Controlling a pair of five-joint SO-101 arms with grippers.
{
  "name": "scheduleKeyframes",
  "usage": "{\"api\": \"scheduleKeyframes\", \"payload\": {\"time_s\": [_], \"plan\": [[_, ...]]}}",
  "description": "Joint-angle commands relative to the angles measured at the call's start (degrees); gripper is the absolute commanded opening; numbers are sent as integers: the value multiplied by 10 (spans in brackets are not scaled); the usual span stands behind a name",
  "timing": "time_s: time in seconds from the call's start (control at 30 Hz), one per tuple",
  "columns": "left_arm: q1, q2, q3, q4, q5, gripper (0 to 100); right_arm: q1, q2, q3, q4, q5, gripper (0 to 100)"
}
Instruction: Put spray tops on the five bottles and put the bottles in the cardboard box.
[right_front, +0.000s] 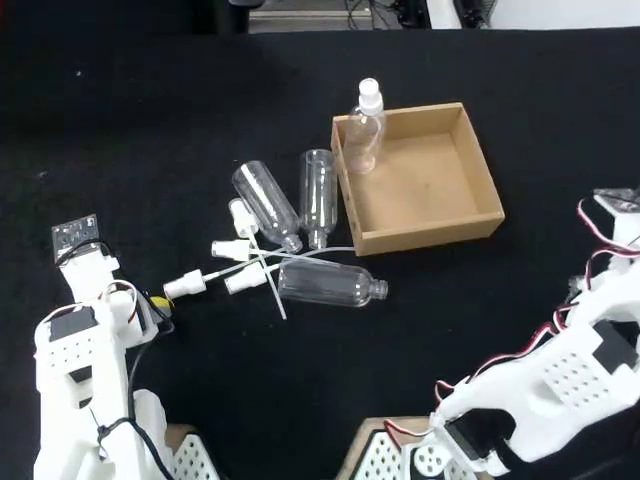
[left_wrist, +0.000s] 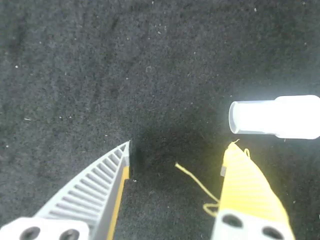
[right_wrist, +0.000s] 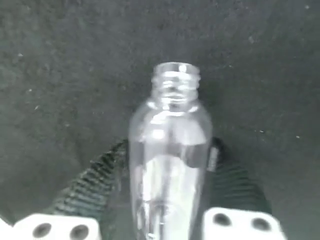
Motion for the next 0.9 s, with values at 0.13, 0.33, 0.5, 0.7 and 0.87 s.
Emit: {"api": "scheduleKeyframes", "payload": {"time_s": [0.13, 0.33, 0.5, 0.7, 0.87], "plan": [[9, -11, -7, -9, 4, 292, -27, -9, -55, 32, 4, 10], [9, -11, -7, -9, 4, 292, -84, -2, -55, -33, 5, 12], [9, -10, -7, -9, 3, 292, -101, 2, -48, -44, 4, 143], [9, -10, -7, -9, 3, 292, -101, 5, -47, -15, 5, 204], [9, -10, -7, -9, 3, 292, -102, 28, -41, -26, 5, 201]]}}
